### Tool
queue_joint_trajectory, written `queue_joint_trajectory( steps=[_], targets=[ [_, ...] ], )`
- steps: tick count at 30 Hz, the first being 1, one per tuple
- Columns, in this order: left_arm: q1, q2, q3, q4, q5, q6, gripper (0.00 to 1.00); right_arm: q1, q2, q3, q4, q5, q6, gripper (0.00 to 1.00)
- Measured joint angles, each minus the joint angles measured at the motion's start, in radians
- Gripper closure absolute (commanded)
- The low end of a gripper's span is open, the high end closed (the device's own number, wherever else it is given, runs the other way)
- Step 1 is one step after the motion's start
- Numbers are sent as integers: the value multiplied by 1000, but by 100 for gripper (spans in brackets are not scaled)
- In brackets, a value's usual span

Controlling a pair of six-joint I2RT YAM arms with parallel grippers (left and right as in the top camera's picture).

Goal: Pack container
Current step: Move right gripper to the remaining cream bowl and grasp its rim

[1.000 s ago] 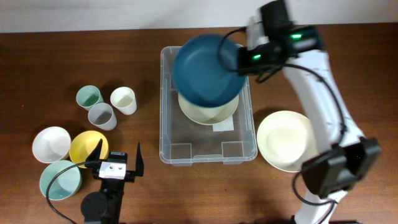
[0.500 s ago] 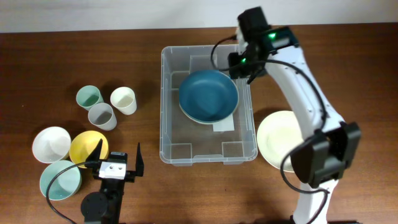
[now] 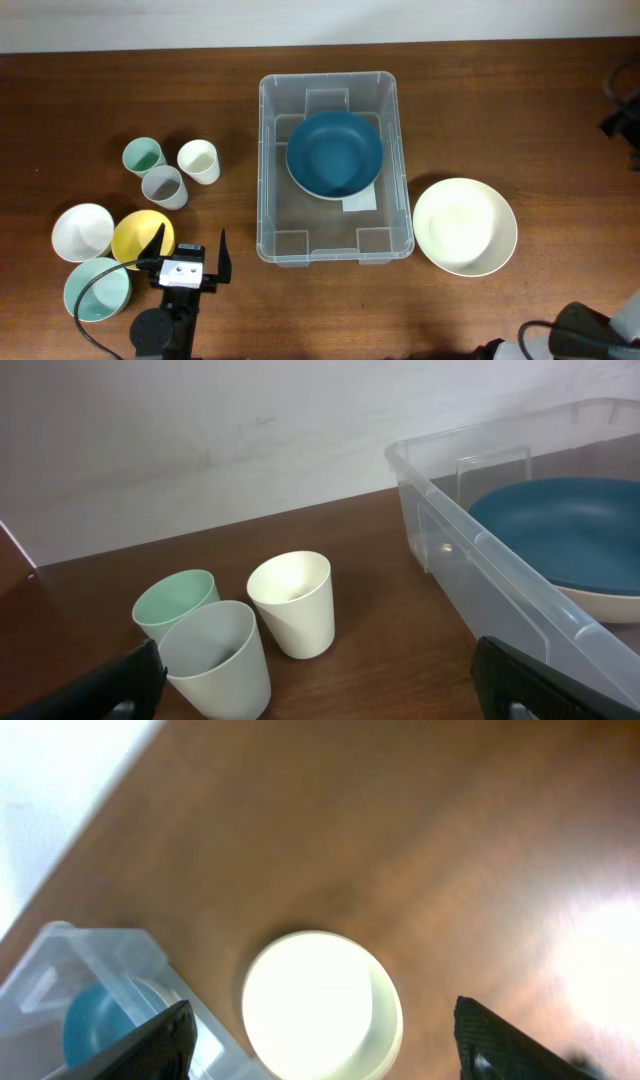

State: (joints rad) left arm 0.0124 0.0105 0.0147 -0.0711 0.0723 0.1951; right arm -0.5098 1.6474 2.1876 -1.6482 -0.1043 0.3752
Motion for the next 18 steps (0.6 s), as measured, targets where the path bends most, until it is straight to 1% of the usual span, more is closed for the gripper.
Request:
queue_joint_trajectory(
  steps=[2, 4, 6, 9, 10, 11, 12, 13, 14, 16, 18],
  targets=[
    [0, 0, 0, 0, 0, 0, 0, -62, 4, -51, -39, -50, -31, 22],
    [0, 0, 0, 0, 0, 0, 0, -71, -6, -132, -43, -84, -62, 22],
    [0, 0, 0, 0, 0, 0, 0, -71, -41, -259, -35, -110, -86, 22],
    [0, 0, 0, 0, 0, 0, 0, -71, -154, -471, 48, -128, -105, 21],
    [0, -1, 0, 0, 0, 0, 0, -71, -208, -551, 79, -134, -110, 19],
    [0, 0, 0, 0, 0, 0, 0, -71, -274, -636, 115, -138, -113, 9],
    [0, 1, 0, -1, 0, 0, 0, -71, -347, -728, 159, -142, -114, 5],
    [0, 0, 0, 0, 0, 0, 0, -71, -423, -832, 235, -146, -109, 4],
    [0, 0, 0, 0, 0, 0, 0, -71, -461, -891, 278, -155, -113, 4],
    [0, 0, 0, 0, 0, 0, 0, -71, -542, -1078, 429, -178, -101, 4],
    [0, 0, 0, -1, 0, 0, 0, -71, -545, -1192, 524, -193, -84, 2]
  ],
)
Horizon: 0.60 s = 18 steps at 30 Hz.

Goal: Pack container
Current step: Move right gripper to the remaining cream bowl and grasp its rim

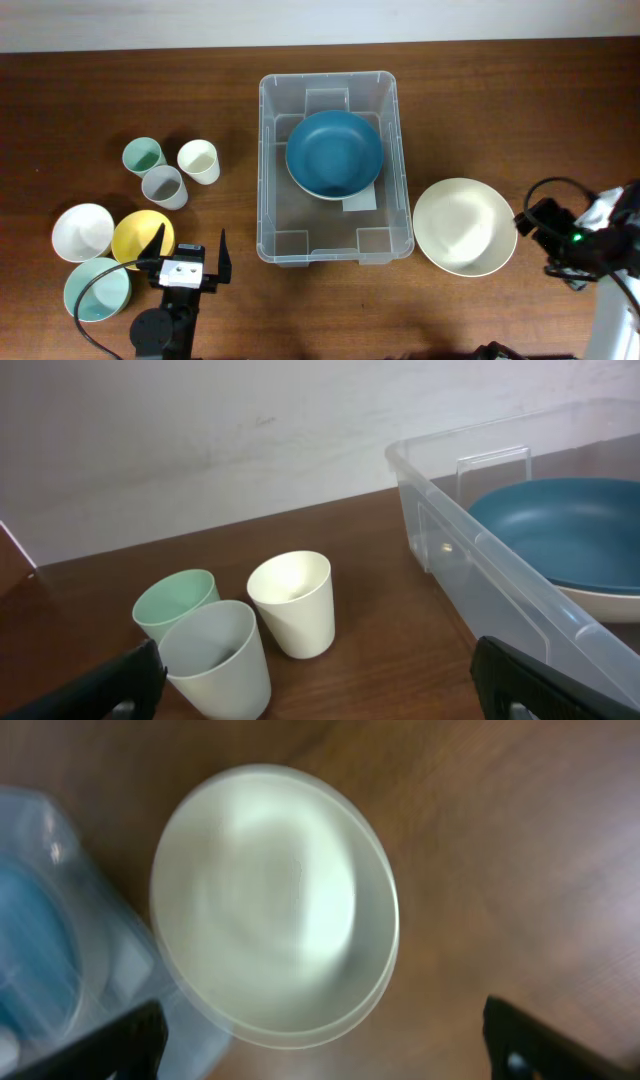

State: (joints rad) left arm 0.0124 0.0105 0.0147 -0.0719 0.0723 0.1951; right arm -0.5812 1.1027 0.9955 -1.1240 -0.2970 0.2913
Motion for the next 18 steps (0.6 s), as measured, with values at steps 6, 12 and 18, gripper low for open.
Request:
queue_joint_trajectory(
  steps=[6, 12, 18],
  targets=[
    [0, 0, 0, 0, 0, 0, 0, 0, 156, -231, 306, -61, 49, 4],
    [0, 0, 0, 0, 0, 0, 0, 0, 362, -240, 422, -97, 61, 25],
    [0, 0, 0, 0, 0, 0, 0, 0, 459, -242, 456, -100, 72, 85]
  ],
)
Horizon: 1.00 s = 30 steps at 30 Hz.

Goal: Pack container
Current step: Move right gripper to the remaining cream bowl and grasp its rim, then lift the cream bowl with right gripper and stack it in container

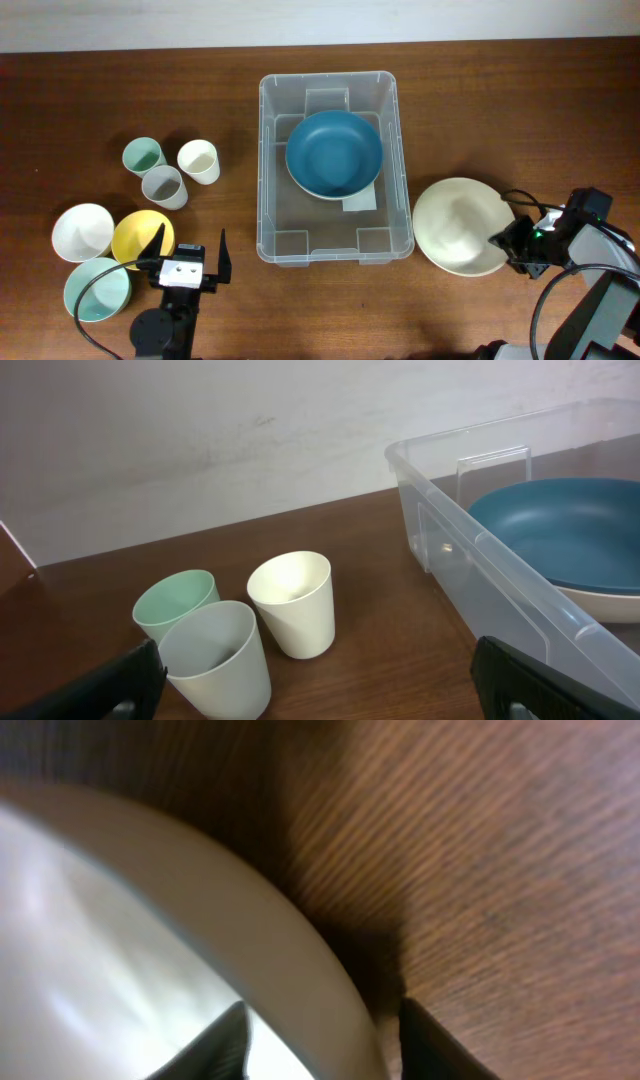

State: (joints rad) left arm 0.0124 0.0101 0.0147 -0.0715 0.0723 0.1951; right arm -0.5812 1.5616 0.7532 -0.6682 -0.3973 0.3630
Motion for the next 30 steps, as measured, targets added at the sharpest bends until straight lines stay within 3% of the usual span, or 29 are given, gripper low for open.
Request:
queue_joint_trajectory(
  steps=[3, 10, 17, 21, 30],
  targets=[
    [0, 0, 0, 0, 0, 0, 0, 0, 1, 0, 24, -8, -4, 96],
    [0, 0, 0, 0, 0, 0, 0, 0, 2, 79, -23, -10, -2, 96],
    [0, 0, 0, 0, 0, 0, 0, 70, -51, 555, -272, -11, -31, 96],
    [0, 0, 0, 0, 0, 0, 0, 279, -72, 755, -334, 2, -64, 96],
    [0, 0, 0, 0, 0, 0, 0, 821, -14, 799, -225, 263, -102, 96]
  ],
)
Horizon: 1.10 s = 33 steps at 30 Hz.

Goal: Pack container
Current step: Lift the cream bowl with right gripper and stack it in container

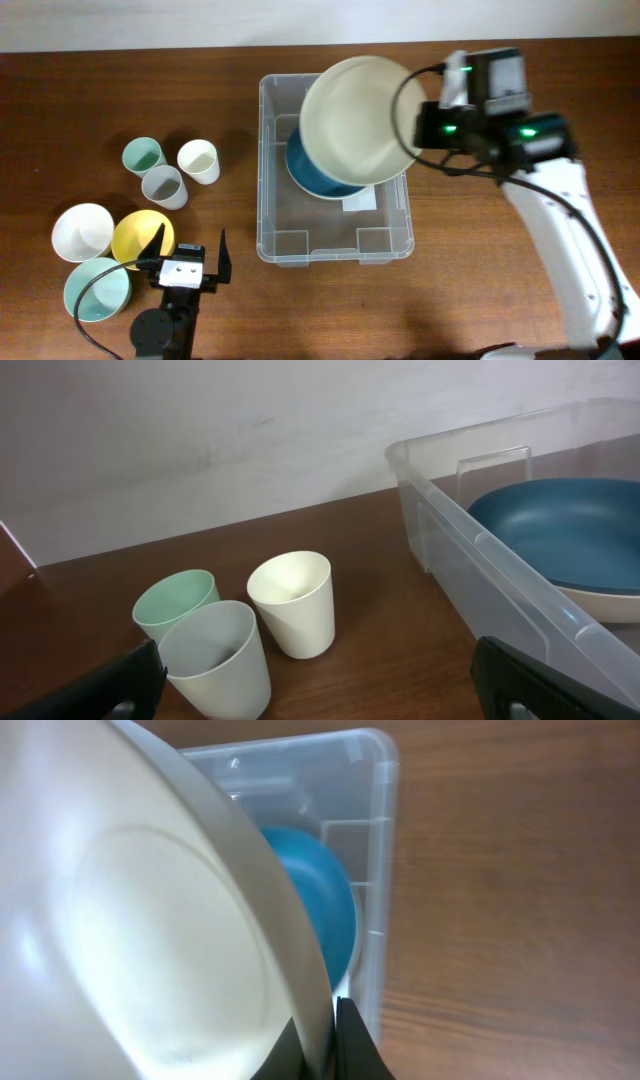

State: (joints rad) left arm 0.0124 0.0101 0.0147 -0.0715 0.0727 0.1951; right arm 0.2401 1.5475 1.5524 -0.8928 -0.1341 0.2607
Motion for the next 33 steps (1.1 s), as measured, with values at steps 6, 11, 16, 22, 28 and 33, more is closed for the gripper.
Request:
queue_joint_trajectory(
  steps=[6, 11, 16, 22, 28, 33],
  targets=[
    [0, 0, 0, 0, 0, 0, 0, 76, 202, 1, 50, 68, -14, 76],
    [0, 0, 0, 0, 0, 0, 0, 77, 268, 1, 59, 86, -50, 63],
    [0, 0, 0, 0, 0, 0, 0, 77, 240, 41, 0, 90, -67, 60],
    [0, 0, 0, 0, 0, 0, 0, 67, 69, 103, -29, 121, -45, 56],
    [0, 0, 0, 0, 0, 0, 0, 4, 2, 117, -174, 122, -61, 90],
    [0, 0, 0, 0, 0, 0, 0, 75, 70, 118, -268, 103, -165, 96]
  ],
)
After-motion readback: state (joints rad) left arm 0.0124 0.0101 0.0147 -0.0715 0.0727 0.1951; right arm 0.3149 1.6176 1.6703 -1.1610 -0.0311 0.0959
